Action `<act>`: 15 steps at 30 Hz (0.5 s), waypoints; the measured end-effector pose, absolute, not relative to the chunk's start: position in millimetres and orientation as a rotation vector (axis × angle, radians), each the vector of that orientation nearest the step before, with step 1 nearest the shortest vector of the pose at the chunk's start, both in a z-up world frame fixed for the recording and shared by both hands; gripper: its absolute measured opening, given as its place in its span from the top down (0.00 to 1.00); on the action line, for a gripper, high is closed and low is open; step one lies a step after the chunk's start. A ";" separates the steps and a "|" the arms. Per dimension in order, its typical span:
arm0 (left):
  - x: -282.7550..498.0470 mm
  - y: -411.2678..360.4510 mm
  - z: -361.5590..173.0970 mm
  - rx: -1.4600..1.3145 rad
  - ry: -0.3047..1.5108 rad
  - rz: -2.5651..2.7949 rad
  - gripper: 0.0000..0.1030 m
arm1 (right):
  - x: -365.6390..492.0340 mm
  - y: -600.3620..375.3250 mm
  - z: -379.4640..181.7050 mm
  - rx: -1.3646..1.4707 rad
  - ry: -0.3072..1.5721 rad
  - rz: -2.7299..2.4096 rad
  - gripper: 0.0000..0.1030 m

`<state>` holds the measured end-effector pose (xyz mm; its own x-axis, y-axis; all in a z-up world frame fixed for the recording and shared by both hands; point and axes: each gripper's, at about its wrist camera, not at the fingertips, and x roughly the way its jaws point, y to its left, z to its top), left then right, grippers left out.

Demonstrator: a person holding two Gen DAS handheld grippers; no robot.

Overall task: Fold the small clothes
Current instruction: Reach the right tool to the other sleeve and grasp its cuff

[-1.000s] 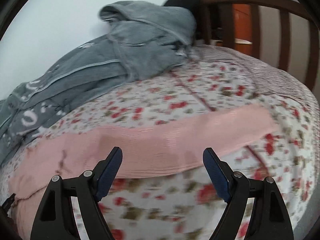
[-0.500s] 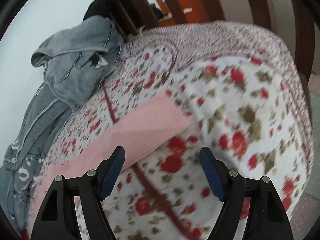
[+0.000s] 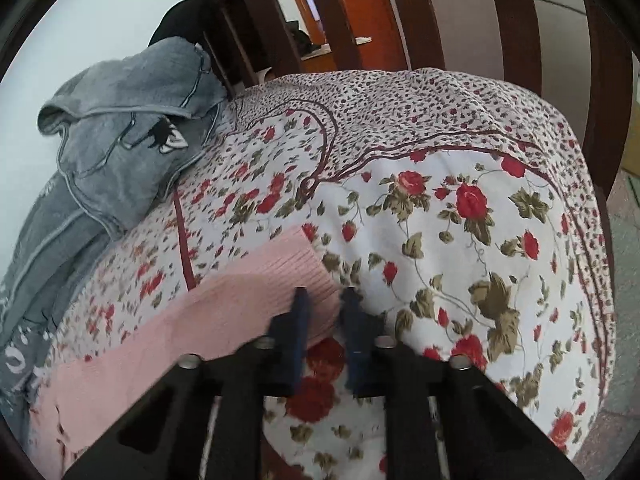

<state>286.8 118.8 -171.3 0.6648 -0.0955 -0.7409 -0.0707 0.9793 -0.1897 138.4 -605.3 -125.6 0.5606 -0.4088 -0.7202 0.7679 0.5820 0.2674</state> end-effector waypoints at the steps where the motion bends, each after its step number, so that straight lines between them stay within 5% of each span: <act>1: 286.9 118.8 -171.3 -0.209 0.845 -0.014 0.25 | 137.3 -607.7 -126.4 0.634 0.641 -0.744 0.94; 8: 287.1 119.1 -171.4 -0.211 0.846 -0.015 0.24 | 118.4 -612.9 -117.8 0.742 0.550 -0.670 0.94; 15: 285.4 118.7 -171.3 -0.217 0.846 -0.015 0.23 | 100.7 -616.9 -130.3 0.886 0.553 -0.607 0.72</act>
